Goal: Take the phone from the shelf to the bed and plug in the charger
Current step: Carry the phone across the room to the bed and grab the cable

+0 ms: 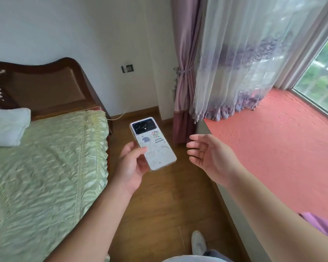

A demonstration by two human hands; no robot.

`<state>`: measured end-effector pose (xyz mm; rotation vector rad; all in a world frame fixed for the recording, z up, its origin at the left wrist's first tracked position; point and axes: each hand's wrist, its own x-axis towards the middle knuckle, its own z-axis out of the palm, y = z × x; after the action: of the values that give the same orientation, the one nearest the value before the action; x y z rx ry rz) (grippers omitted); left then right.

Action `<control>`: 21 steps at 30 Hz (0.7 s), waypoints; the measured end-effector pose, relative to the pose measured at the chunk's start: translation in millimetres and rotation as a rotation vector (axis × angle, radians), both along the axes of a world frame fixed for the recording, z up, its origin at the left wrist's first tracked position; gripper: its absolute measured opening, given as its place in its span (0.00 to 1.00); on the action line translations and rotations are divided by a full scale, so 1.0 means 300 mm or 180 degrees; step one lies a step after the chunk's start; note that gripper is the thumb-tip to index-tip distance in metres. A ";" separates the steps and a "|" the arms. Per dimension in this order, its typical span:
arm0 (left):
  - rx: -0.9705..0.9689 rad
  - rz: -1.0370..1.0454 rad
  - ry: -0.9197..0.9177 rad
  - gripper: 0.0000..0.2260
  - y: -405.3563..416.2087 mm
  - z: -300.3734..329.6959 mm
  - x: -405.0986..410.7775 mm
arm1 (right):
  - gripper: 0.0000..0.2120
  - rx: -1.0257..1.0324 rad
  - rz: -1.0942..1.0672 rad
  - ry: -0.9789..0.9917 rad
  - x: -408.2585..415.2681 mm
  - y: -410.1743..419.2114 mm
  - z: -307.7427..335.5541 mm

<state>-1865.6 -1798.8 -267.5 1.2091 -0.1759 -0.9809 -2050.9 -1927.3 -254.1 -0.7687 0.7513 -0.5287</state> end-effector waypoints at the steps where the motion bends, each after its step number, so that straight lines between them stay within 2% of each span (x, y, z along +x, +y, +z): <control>1: -0.0009 0.0062 -0.0024 0.13 -0.043 0.011 0.023 | 0.13 -0.0031 0.0071 -0.0011 0.027 -0.061 0.010; 5: 0.0031 0.0319 -0.0092 0.13 -0.154 0.051 0.114 | 0.12 -0.0127 0.0333 -0.0025 0.163 -0.237 0.041; 12: -0.0187 0.0827 0.0035 0.11 -0.234 0.058 0.376 | 0.12 -0.0162 0.0862 -0.0076 0.493 -0.382 0.028; 21: -0.0314 0.1274 0.0442 0.13 -0.336 -0.080 0.952 | 0.14 -0.0566 0.1153 0.0290 1.094 -0.483 -0.021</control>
<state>-1580.0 -1899.6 -291.6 1.0302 0.1237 -0.6927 -1722.7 -2072.2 -260.5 -1.0745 0.6347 -0.2352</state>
